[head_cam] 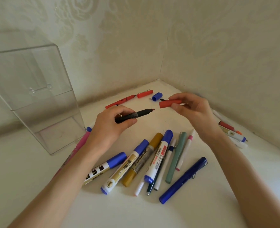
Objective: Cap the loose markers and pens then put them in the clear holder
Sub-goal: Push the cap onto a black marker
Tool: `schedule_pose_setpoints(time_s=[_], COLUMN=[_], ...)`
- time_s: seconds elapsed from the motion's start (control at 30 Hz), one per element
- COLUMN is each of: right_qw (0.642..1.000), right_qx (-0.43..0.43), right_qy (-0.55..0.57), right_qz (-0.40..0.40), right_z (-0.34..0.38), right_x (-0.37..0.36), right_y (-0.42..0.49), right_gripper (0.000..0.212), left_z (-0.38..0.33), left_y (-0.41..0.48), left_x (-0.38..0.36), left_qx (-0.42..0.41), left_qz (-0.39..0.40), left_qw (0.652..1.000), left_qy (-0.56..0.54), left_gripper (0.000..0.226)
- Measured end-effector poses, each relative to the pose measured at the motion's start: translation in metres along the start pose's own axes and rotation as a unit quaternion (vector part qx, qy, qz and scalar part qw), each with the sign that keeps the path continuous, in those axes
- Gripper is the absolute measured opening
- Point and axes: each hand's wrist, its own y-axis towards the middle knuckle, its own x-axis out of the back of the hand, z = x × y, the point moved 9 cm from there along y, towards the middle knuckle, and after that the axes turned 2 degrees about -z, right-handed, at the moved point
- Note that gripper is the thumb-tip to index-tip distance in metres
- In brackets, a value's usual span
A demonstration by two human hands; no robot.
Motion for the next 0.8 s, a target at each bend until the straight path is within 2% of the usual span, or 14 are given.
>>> schedule_pose_setpoints(time_s=[0.13, 0.3, 0.6, 0.8], right_qw=[1.000, 1.000, 0.998, 0.999], right_qx=[0.000, -0.003, 0.000, 0.022], right_qy=[-0.012, 0.004, 0.010, 0.001], right_qz=[0.029, 0.024, 0.056, 0.046], right_z=[0.000, 0.004, 0.006, 0.010], right_x=[-0.012, -0.003, -0.019, -0.023], right_y=[-0.004, -0.002, -0.007, -0.008], right_gripper=[0.027, 0.032, 0.027, 0.029], left_z=[-0.002, -0.002, -0.007, -0.009], left_y=[-0.002, -0.001, -0.002, -0.003], left_x=[-0.003, 0.003, -0.001, 0.000], left_qx=[-0.005, -0.013, -0.029, -0.041], left_qz=[0.006, -0.008, -0.008, -0.017], left_qw=[1.000, 1.000, 1.000, 0.999], left_qy=[0.009, 0.003, 0.005, 0.010], left_gripper=[0.016, 0.016, 0.015, 0.018])
